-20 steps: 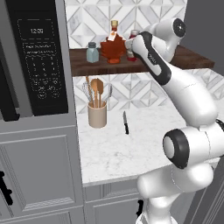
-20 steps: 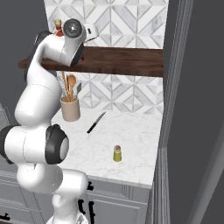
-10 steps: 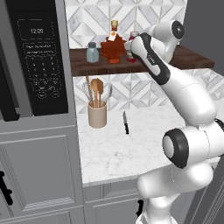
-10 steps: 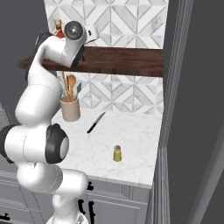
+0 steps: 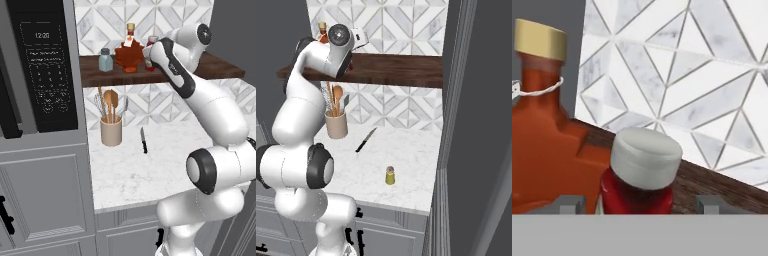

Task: Put the shaker and condiment bottle from the counter next to their counterparts in the cabinet.

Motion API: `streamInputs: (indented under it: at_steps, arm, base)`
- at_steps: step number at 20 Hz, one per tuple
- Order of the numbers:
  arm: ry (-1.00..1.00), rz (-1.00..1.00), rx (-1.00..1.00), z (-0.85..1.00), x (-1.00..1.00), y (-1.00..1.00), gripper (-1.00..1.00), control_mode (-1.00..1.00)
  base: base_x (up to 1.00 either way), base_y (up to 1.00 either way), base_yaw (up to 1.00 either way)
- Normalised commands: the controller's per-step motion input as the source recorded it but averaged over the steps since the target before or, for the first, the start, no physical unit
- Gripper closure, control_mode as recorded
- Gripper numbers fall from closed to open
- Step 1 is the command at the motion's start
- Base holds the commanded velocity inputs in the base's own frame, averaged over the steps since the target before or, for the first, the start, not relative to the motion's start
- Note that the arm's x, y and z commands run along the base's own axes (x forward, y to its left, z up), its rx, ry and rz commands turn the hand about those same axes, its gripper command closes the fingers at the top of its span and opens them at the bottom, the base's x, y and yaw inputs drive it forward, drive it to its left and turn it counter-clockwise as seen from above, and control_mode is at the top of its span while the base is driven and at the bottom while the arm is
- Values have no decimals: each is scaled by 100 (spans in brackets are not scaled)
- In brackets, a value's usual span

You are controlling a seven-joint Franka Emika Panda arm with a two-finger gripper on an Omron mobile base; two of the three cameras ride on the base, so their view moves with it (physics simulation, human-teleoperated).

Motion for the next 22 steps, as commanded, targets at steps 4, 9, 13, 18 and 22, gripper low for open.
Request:
streamInputs:
  at_steps: [4, 9, 13, 18, 22]
  arm:
    - [-1, 0, 0, 25, -57, -41, -100, -100]
    - [-9, 0, 0, 13, -91, -55, -100, -100]
    - [-24, 0, 0, -16, -100, -46, -100, -100]
    - [-29, -2, -1, -77, -100, -23, -100, -100]
    - [-28, -15, 0, -100, -100, 1, -100, -100]
  base:
    - [0, 0, 0]
    - [0, 0, 0]
    - [0, 0, 0]
    - [0, 0, 0]
    - [0, 0, 0]
